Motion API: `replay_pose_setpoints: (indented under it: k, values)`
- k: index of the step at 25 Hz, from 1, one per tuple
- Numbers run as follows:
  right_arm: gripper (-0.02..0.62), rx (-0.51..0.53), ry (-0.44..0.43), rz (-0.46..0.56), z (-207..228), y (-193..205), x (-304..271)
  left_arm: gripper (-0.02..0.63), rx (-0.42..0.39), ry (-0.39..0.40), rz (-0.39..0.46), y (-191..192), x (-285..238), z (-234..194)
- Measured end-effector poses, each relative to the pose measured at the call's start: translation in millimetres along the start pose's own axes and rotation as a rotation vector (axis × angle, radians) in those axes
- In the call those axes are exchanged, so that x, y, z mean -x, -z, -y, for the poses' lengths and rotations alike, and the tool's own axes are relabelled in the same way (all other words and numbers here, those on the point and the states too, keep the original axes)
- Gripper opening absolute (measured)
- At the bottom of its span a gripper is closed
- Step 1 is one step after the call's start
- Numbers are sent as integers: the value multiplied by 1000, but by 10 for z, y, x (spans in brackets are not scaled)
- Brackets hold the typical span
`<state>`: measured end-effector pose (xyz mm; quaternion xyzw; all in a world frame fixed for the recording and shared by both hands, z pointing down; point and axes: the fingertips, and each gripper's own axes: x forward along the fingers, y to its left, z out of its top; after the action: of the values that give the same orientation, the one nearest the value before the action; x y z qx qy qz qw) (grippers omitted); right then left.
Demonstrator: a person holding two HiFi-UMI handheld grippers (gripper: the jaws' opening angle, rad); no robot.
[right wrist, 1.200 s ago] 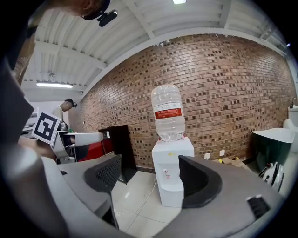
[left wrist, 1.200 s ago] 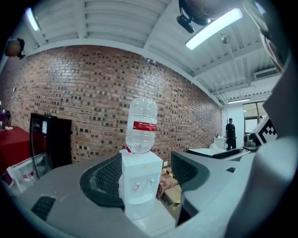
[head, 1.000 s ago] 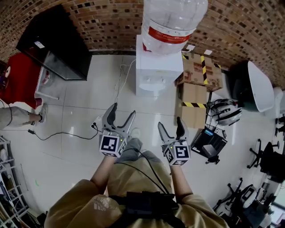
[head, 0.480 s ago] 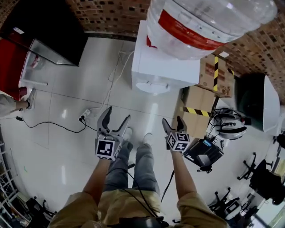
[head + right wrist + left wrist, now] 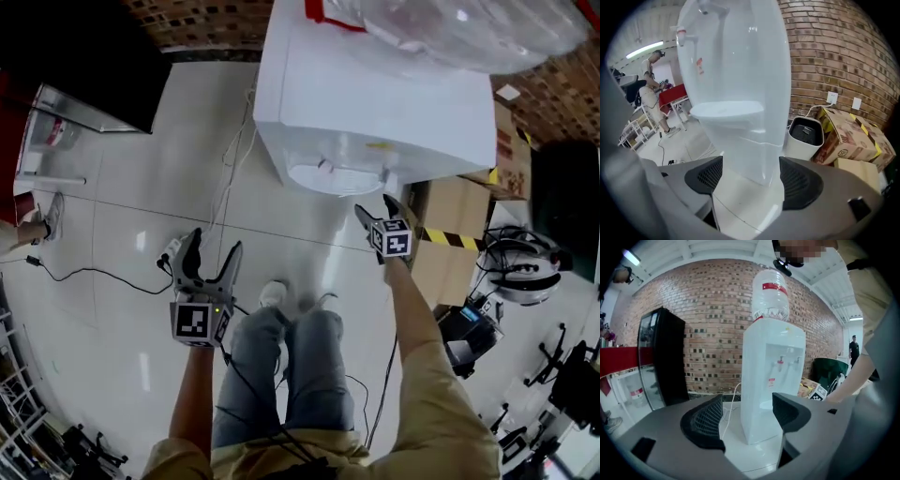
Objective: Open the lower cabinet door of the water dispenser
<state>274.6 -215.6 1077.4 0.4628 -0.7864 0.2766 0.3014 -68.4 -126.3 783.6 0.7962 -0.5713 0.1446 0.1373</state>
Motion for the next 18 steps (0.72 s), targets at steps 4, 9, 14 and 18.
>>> replay_pose_setpoints:
  k: [4, 9, 14, 18]
  values:
    - [396, 30, 25, 11, 323, 71, -436, 316, -32, 8, 7, 480, -171, -68]
    - [379, 265, 1, -9, 259, -125, -570, 317, -16, 13, 36, 695, -325, -47]
    - [314, 326, 33, -73, 256, 1, -441, 318, 8, 22, 5, 697, -313, 134]
    - [247, 403, 26, -166, 58, 319, -144, 316, 10, 25, -27, 651, -190, 233]
